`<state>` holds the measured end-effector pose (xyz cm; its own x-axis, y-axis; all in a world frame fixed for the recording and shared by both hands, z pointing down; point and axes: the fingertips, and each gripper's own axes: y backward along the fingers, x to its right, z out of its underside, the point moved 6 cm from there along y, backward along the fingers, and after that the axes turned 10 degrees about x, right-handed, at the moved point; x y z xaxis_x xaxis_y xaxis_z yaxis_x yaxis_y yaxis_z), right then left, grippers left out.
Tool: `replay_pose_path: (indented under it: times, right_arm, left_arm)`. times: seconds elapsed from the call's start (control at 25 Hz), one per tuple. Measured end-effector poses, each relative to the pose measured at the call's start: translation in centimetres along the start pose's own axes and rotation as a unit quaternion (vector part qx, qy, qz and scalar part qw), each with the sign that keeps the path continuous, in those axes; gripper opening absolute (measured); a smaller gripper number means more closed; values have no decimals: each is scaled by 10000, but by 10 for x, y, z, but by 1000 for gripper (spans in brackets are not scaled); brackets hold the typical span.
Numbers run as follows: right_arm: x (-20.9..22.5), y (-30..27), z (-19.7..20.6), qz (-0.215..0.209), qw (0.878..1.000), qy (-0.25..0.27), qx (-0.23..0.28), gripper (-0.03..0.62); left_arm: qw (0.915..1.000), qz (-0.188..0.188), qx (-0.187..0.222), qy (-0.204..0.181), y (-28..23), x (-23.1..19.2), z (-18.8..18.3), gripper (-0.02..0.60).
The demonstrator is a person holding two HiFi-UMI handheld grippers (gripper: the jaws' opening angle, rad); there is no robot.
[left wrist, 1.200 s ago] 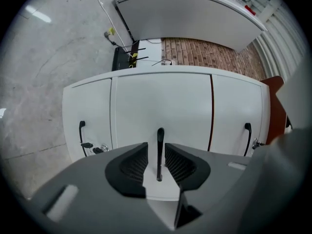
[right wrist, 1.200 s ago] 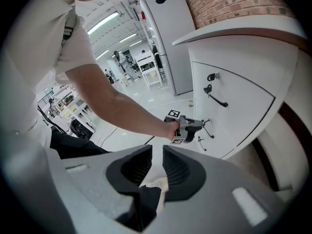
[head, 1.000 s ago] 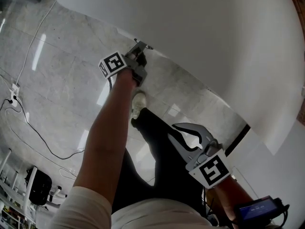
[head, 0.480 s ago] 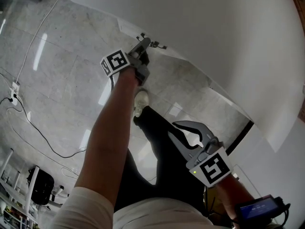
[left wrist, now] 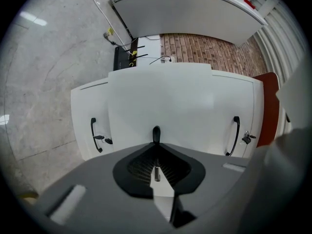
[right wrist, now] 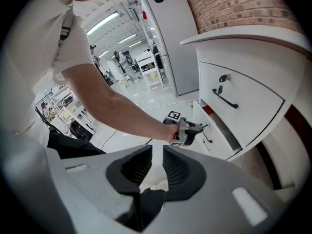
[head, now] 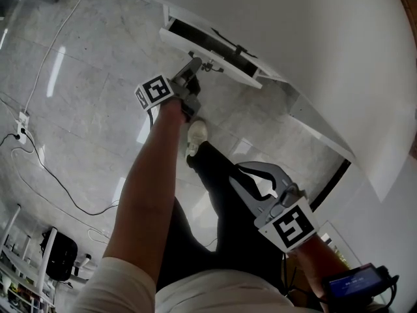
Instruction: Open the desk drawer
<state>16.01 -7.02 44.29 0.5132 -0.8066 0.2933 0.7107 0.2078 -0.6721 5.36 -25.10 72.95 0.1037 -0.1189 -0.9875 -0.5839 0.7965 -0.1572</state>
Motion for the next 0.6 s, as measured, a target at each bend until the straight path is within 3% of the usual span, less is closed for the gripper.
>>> replay_pose_path:
  times: [0.6]
  right_arm:
    - [-4,-7,-4,-65,10000,-1,14,54]
  left_arm:
    - [9998,-140,-115,-2,19,-10,1,25]
